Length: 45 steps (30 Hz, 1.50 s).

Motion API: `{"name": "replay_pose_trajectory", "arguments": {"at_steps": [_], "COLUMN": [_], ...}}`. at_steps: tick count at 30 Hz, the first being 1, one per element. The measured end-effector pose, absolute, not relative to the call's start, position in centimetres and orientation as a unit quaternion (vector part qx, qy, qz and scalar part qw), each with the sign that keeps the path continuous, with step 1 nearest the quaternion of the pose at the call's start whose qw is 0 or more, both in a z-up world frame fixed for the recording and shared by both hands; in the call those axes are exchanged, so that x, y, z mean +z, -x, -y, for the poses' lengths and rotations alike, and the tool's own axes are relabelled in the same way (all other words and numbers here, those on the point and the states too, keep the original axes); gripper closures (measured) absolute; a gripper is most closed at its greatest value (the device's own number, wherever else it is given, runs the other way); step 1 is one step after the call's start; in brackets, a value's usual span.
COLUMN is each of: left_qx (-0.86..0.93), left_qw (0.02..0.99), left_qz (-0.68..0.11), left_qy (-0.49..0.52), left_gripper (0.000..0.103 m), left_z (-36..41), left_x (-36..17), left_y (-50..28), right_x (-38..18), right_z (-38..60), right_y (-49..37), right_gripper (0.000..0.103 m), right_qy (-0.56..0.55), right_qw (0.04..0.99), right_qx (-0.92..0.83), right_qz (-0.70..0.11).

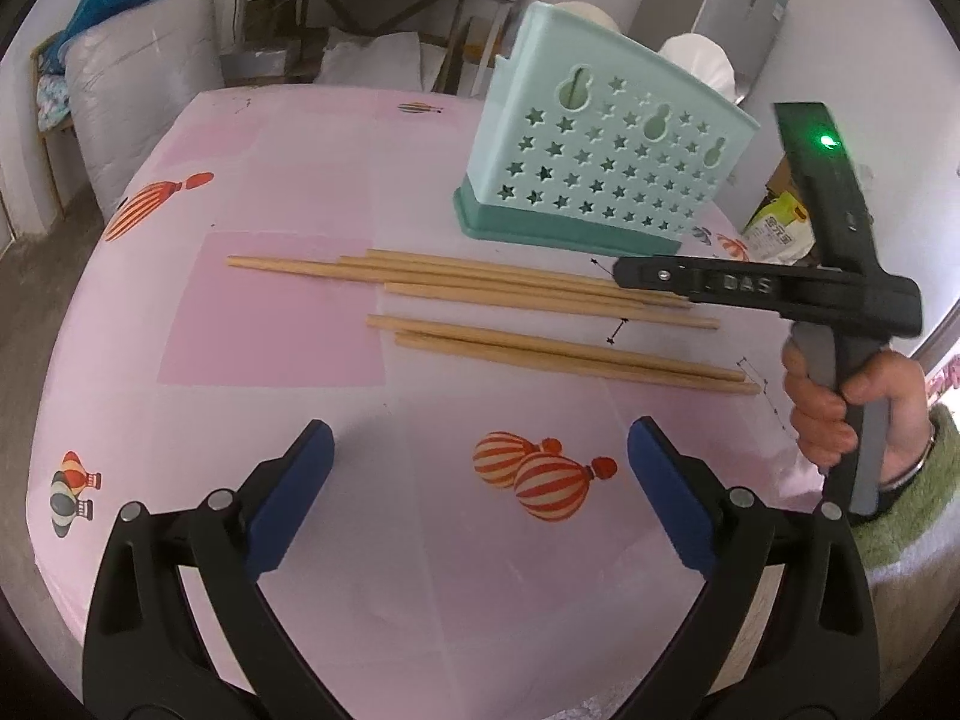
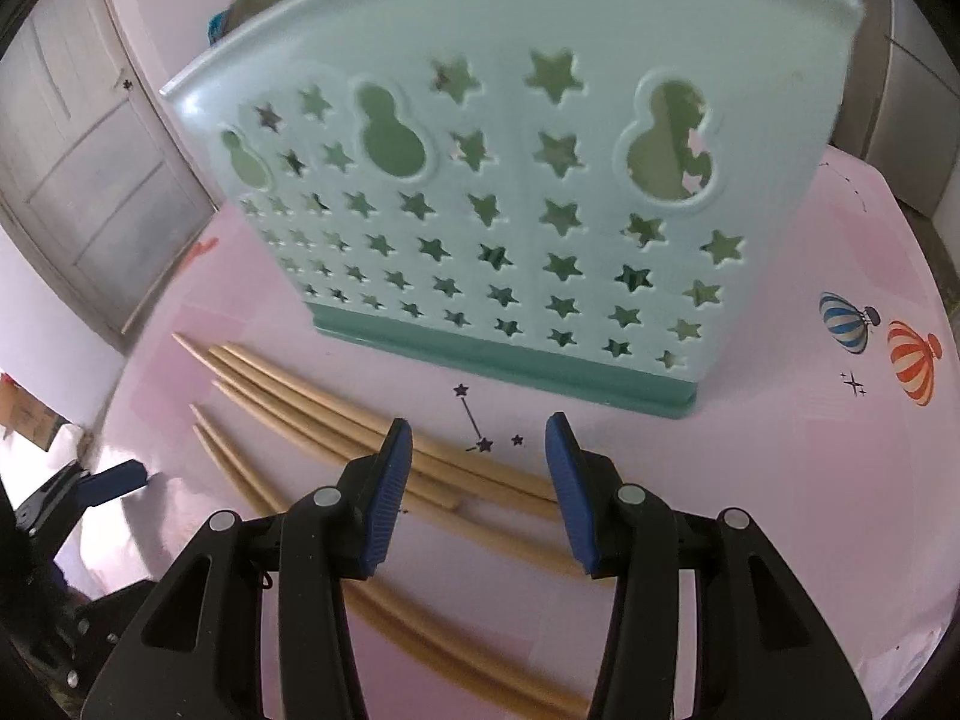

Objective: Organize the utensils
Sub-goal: 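Reach the right gripper down to the wooden chopsticks beside the holder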

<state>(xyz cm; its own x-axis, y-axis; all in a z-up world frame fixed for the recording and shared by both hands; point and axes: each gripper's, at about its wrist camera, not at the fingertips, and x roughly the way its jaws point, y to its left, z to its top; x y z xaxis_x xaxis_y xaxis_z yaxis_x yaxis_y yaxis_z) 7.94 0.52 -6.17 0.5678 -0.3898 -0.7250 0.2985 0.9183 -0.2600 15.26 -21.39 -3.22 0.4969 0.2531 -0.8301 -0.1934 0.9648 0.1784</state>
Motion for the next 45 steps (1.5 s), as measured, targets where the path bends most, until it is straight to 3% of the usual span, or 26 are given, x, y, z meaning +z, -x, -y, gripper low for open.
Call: {"name": "replay_pose_trajectory", "arguments": {"at_steps": [24,25,26,27,33,39,45], "left_qx": [-0.244,-0.249,-0.253,-0.256,-0.263,-0.252,-0.236], "left_qw": [0.868,0.866,0.862,0.858,0.848,0.845,0.848], "left_qz": [-0.428,-0.428,-0.430,-0.435,-0.446,-0.455,-0.460], "left_qy": [0.061,0.073,0.083,0.091,0.113,0.120,0.116], "left_gripper": [0.010,0.014,0.029,0.037,0.068,0.082,0.087], "left_z": [2.1,2.0,2.1,2.2,3.0,3.2,3.2], "left_x": [-6.1,-6.0,-6.0,-6.1,-6.5,-6.8,-6.7], "left_y": [-7.6,-7.7,-7.9,-8.1,-8.7,-9.4,-9.5], "right_x": [-4.0,-4.0,-4.0,-4.0,-4.1,-3.7,-3.9], "right_z": [23.0,23.0,23.1,23.1,23.6,25.1,24.7], "right_y": [-13.7,-13.6,-13.5,-13.4,-13.0,-11.5,-10.5], "right_gripper": [0.057,0.058,0.058,0.059,0.067,0.074,0.078], "right_qy": [-0.081,-0.084,-0.086,-0.087,-0.097,-0.102,-0.107], "right_qw": [0.856,0.856,0.855,0.855,0.848,0.842,0.836], "right_qx": [0.168,0.168,0.167,0.166,0.168,0.171,0.178], "right_qz": [-0.482,-0.482,-0.483,-0.484,-0.492,-0.501,-0.508]}}
